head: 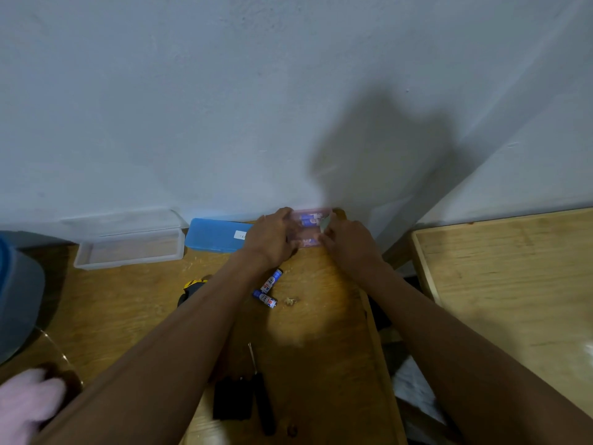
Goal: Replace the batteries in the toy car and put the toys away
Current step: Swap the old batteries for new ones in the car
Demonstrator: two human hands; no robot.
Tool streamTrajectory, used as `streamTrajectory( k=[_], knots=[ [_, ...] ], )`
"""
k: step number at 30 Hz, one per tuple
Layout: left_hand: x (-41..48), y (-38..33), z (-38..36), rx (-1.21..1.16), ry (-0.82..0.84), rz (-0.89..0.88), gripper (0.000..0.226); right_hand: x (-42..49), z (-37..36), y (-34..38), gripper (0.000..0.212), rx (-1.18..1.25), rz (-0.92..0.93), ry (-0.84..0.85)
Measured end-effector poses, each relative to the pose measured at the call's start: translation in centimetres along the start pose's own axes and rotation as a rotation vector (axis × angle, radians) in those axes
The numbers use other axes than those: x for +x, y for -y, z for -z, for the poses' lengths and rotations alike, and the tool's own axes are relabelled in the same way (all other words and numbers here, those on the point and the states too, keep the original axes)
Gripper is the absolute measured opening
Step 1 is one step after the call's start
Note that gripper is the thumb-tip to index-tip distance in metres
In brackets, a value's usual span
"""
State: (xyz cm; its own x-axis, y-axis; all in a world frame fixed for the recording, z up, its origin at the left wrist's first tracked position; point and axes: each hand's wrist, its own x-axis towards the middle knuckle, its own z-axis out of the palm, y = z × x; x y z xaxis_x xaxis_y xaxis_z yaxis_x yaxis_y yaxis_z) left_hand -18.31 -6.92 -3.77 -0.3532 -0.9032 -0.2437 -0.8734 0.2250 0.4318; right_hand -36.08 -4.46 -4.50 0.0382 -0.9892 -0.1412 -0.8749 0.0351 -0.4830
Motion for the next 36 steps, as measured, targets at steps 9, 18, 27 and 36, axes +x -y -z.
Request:
streamTrajectory(
  k=[9,18,27,36],
  knots=[
    [-5.1,1.3,2.6,-0.2,-0.229,-0.054,0.035,-3.1,-0.8,2.4,0.015,-0.158,0.204,-0.271],
    [-19.7,6.3,1.2,-0.239,-0.31,0.702,0.081,-8.9,-4.8,8.2,0.039,-0.049,0.315,0.14],
    [-22.5,7.0,-1.0,-0.719,-0.058,0.664,0.062,-9.9,-7.6,8.9,0.017,-0.04,0.142,0.127],
    [-23.8,8.3,-1.1,-1.017,-0.125,0.619,0.04,-14.1,-5.2,10.8,0.029,0.532,-0.17,-0.064]
  ],
)
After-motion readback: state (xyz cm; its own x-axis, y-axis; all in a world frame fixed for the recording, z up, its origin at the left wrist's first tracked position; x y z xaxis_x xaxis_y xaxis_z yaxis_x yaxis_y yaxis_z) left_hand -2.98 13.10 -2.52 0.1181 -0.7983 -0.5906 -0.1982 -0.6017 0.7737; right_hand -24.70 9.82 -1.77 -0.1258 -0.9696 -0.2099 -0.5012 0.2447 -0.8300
